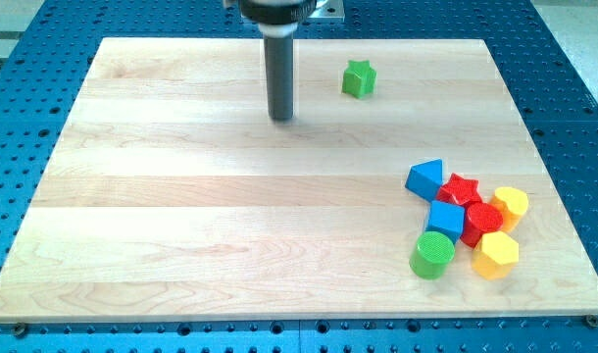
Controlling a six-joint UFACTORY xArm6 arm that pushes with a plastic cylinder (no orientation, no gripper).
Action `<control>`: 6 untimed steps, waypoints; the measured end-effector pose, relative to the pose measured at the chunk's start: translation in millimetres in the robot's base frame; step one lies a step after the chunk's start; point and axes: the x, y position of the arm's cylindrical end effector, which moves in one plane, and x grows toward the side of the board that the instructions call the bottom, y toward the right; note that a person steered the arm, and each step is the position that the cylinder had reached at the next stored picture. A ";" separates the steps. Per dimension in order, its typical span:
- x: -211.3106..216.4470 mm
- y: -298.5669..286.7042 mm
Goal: Place the green star above the triangle
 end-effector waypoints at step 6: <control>85.0 148.6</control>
